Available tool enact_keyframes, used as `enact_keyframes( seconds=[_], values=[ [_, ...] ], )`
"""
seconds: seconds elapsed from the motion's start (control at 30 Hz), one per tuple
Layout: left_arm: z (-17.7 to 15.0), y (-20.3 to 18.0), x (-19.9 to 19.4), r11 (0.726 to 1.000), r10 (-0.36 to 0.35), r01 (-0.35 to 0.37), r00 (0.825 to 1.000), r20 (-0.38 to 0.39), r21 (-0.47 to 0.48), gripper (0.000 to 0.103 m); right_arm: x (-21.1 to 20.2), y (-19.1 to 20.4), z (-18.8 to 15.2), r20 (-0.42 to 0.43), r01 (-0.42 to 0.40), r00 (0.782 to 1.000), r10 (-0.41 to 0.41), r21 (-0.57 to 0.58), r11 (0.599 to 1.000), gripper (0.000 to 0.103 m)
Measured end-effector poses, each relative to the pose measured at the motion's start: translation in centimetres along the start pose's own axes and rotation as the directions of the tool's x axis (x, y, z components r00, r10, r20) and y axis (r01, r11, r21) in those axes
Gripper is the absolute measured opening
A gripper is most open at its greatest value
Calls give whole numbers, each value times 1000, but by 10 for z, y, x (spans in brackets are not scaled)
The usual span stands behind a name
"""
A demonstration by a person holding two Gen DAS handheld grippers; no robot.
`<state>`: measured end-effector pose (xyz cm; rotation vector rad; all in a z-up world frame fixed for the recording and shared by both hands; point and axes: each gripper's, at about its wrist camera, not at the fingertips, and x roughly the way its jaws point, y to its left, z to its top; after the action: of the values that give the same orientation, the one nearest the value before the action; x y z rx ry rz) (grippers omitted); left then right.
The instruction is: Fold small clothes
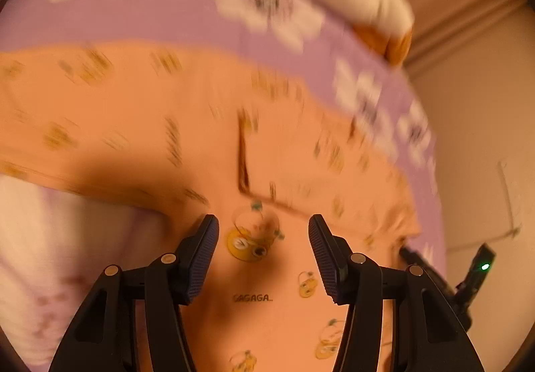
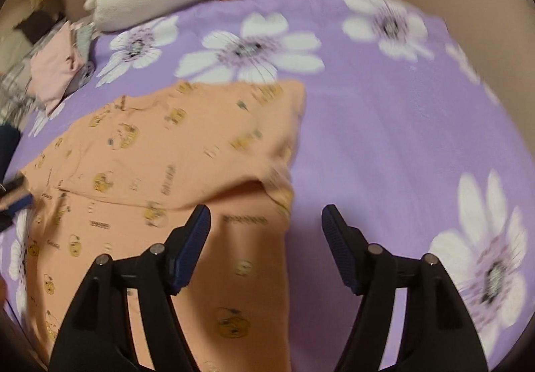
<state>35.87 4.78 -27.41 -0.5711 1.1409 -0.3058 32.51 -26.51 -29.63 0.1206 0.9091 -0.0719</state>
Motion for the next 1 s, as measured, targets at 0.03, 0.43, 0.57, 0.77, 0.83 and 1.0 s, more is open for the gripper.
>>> enact_keyframes(
  seconds=[0.03, 0.43, 0.57, 0.77, 0.83, 1.0],
  values=[
    [1, -1, 11, 1000, -3, 3, 1000, -11, -10, 54, 4, -4, -4, -1, -2, 1000, 2, 17, 1000, 69],
    [20, -22, 33, 978, 198, -206, 963, 181, 29, 11, 26, 10, -3, 26, 55, 998, -53, -65, 996, 69],
    [22, -17, 21, 986, 166, -165, 963, 212, -21, 7, 24, 7, 0, 56, 84, 995, -82, -46, 995, 37],
    [26, -3, -17, 977, 213, -198, 923, 321, -81, 6, 18, -6, 2, 62, 29, 998, -31, 29, 999, 9],
    [29, -1, -18, 958, 285, -277, 899, 334, -72, 6, 23, -7, 0, 58, 34, 998, -36, 36, 999, 10],
    [30, 28, -33, 908, 419, -376, 841, 343, -185, 6, 25, -16, -3, 45, -4, 999, 1, 80, 997, 8]
  ],
)
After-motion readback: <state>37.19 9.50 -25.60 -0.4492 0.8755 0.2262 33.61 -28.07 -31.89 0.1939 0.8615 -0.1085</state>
